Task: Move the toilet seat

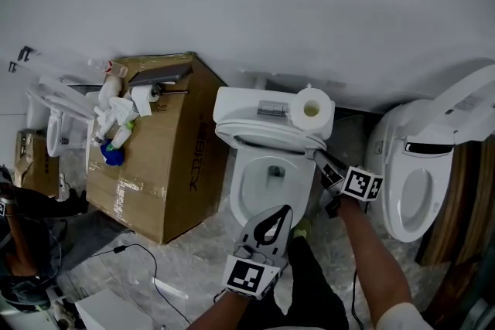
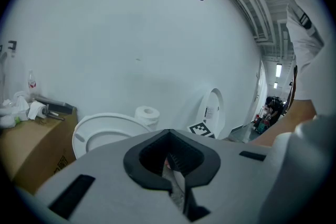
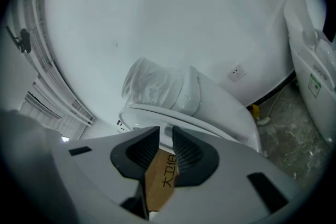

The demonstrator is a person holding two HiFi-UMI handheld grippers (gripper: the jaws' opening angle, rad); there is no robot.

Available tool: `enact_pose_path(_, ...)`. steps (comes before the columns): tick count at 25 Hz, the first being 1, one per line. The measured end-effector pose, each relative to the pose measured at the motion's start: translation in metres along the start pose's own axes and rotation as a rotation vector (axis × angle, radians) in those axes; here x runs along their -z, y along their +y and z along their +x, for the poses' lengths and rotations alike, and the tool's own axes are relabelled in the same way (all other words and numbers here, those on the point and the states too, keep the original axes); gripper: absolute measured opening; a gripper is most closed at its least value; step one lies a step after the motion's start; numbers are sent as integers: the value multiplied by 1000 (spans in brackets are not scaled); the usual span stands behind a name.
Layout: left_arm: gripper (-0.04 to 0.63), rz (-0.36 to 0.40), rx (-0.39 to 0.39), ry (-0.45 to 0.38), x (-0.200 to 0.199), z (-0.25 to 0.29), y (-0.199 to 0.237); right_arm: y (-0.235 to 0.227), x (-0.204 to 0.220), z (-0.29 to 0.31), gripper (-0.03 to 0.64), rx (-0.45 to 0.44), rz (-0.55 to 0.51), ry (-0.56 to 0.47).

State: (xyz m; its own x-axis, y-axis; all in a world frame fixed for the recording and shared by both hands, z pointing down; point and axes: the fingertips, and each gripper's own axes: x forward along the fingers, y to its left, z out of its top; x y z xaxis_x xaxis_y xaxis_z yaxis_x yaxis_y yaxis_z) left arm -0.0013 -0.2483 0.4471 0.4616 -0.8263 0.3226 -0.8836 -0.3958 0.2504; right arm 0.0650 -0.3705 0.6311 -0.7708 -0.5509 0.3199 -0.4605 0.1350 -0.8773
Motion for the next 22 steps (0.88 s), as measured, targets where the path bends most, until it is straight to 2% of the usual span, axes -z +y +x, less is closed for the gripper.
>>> enact_pose_path(6,8,-2,-3,1,-1,-2,6,-1,2,0,77,38,-29,5)
enact_pose_path(13,8,-11,1,19,5,1,10,25,5,-5,69,45,-146,16)
enact_pose_path(18,8,-14,23,8,-4,-2,3,70,11,-21,66,52,-285,8)
enact_pose_path(22,8,-13,50,1,-17,-20,-7,113,24,-47,63,99,-456,-4)
